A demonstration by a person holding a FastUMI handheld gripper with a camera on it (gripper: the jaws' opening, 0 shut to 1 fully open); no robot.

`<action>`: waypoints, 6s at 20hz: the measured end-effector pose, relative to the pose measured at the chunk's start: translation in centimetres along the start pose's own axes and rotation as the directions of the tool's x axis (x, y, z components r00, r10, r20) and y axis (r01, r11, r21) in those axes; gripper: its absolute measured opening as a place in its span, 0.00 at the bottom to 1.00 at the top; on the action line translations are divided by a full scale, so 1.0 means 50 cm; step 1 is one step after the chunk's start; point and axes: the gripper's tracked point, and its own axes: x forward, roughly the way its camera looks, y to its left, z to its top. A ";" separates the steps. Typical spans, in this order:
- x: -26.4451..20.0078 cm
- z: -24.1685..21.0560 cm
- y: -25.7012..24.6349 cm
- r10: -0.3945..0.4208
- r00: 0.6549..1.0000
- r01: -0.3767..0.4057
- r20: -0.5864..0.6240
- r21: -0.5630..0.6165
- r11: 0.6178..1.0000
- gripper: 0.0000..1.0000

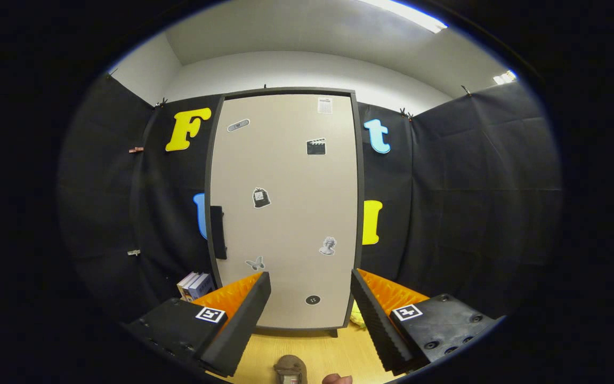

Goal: Open the shoe cabinet door, grab the shoes and put them into the shoe cabinet, then close the shoe cabinet door.

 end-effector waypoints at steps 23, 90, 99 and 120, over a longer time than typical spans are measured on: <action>0.404 -0.066 0.387 0.114 0.992 -0.111 -0.057 0.050 0.993 0.98; -0.151 0.006 -0.321 -0.004 0.999 0.005 -0.039 0.044 0.999 0.16; -0.170 0.015 -0.353 -0.056 0.998 0.056 -0.016 0.012 0.998 0.16; -0.245 -0.584 0.095 0.296 0.763 -0.249 -0.575 0.161 0.955 0.99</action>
